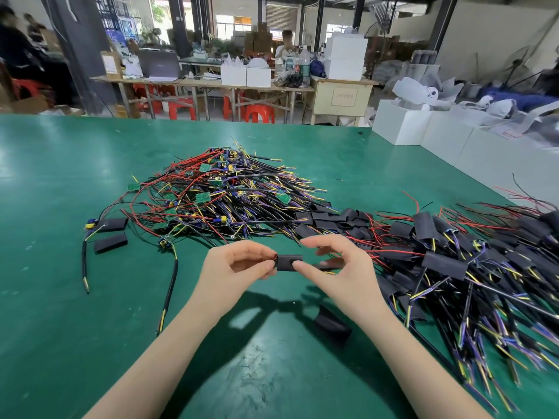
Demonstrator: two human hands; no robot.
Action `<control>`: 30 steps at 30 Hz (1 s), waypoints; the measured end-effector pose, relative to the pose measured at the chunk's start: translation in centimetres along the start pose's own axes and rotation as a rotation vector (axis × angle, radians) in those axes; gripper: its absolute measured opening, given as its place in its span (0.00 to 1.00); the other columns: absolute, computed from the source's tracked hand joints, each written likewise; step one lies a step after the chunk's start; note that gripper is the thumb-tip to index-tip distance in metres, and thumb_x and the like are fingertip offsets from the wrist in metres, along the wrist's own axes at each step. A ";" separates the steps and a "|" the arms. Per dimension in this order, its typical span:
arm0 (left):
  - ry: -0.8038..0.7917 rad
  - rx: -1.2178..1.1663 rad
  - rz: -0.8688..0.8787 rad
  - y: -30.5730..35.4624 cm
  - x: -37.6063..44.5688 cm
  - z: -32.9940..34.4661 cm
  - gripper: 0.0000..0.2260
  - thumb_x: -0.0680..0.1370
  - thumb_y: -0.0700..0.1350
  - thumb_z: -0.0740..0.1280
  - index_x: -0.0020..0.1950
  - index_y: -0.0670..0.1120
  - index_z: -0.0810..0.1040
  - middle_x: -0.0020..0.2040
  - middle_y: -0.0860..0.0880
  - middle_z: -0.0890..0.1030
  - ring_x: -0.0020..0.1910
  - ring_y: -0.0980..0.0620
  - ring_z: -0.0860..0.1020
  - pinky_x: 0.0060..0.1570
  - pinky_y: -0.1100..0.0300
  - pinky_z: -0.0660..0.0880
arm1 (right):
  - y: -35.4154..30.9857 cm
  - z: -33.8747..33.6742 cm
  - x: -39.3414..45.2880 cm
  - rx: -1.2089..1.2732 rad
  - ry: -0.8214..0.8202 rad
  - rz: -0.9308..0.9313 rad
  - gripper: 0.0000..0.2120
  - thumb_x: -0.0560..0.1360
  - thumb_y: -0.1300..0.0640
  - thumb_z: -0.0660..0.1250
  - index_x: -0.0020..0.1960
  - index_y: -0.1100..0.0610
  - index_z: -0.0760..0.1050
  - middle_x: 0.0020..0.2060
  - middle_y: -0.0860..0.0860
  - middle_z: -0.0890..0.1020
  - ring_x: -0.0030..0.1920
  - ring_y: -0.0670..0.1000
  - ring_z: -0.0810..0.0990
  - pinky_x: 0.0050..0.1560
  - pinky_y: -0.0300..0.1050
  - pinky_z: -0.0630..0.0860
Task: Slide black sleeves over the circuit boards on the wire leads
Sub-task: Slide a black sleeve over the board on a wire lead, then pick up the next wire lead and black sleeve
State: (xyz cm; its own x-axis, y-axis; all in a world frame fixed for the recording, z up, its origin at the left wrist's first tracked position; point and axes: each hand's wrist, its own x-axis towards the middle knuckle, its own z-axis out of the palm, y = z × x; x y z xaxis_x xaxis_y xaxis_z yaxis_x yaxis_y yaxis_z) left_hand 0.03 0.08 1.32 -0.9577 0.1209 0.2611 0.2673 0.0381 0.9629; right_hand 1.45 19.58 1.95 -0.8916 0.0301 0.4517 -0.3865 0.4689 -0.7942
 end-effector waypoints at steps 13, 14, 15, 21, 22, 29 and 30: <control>0.037 -0.028 0.038 -0.1 0.5 -1.0 0.11 0.74 0.31 0.70 0.54 0.42 0.81 0.50 0.46 0.85 0.49 0.51 0.82 0.50 0.65 0.77 | -2.3 -2.0 0.3 -0.334 0.222 -0.619 0.13 0.77 0.63 0.67 0.61 0.61 0.78 0.46 0.50 0.81 0.43 0.44 0.75 0.50 0.33 0.72; 0.066 0.014 0.042 -0.2 0.7 -1.2 0.11 0.74 0.31 0.70 0.54 0.43 0.82 0.50 0.47 0.85 0.48 0.51 0.81 0.50 0.65 0.77 | -2.5 -3.1 0.6 -0.374 0.341 -0.654 0.12 0.77 0.63 0.67 0.60 0.62 0.78 0.46 0.50 0.81 0.45 0.44 0.76 0.53 0.33 0.70; 0.103 0.058 0.043 -0.4 0.8 -1.6 0.12 0.74 0.31 0.70 0.53 0.44 0.82 0.50 0.48 0.84 0.48 0.51 0.81 0.49 0.65 0.77 | -2.6 -4.3 0.9 -0.424 0.465 -0.664 0.11 0.78 0.62 0.66 0.60 0.62 0.79 0.46 0.50 0.81 0.45 0.45 0.76 0.53 0.32 0.70; 0.276 0.258 0.042 -1.1 1.6 -3.6 0.11 0.75 0.32 0.69 0.51 0.46 0.81 0.50 0.49 0.83 0.47 0.49 0.80 0.52 0.58 0.77 | 1.5 -10.4 2.3 -0.840 0.601 0.001 0.15 0.78 0.56 0.60 0.60 0.59 0.79 0.50 0.61 0.81 0.50 0.65 0.74 0.50 0.56 0.71; 0.286 0.305 0.042 -1.3 1.7 -3.8 0.10 0.75 0.32 0.69 0.51 0.45 0.82 0.49 0.50 0.83 0.47 0.50 0.80 0.52 0.57 0.77 | 2.1 -10.7 2.3 -0.847 0.536 0.124 0.15 0.77 0.56 0.62 0.61 0.59 0.78 0.54 0.62 0.79 0.54 0.67 0.72 0.53 0.59 0.70; 0.279 0.698 0.088 -2.6 1.8 -4.4 0.15 0.74 0.32 0.68 0.58 0.45 0.80 0.56 0.48 0.80 0.54 0.49 0.76 0.57 0.55 0.70 | 0.8 -7.8 2.0 -0.796 0.595 -0.182 0.15 0.73 0.57 0.67 0.59 0.58 0.78 0.53 0.57 0.80 0.54 0.63 0.74 0.51 0.57 0.69; 0.229 0.780 0.086 -2.9 1.9 -4.6 0.18 0.75 0.32 0.67 0.62 0.44 0.78 0.59 0.46 0.78 0.59 0.46 0.74 0.60 0.55 0.67 | 0.4 -6.8 1.9 -0.771 0.548 -0.224 0.13 0.73 0.57 0.66 0.57 0.57 0.79 0.50 0.55 0.81 0.52 0.62 0.75 0.51 0.56 0.70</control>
State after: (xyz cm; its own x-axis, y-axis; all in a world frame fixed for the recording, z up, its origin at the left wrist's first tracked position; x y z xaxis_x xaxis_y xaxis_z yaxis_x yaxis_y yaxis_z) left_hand -3.01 -4.39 -0.66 -0.9058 -0.0478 0.4211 0.2572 0.7277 0.6358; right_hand 1.18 25.81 5.22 -0.5074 0.1847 0.8417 -0.0994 0.9577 -0.2701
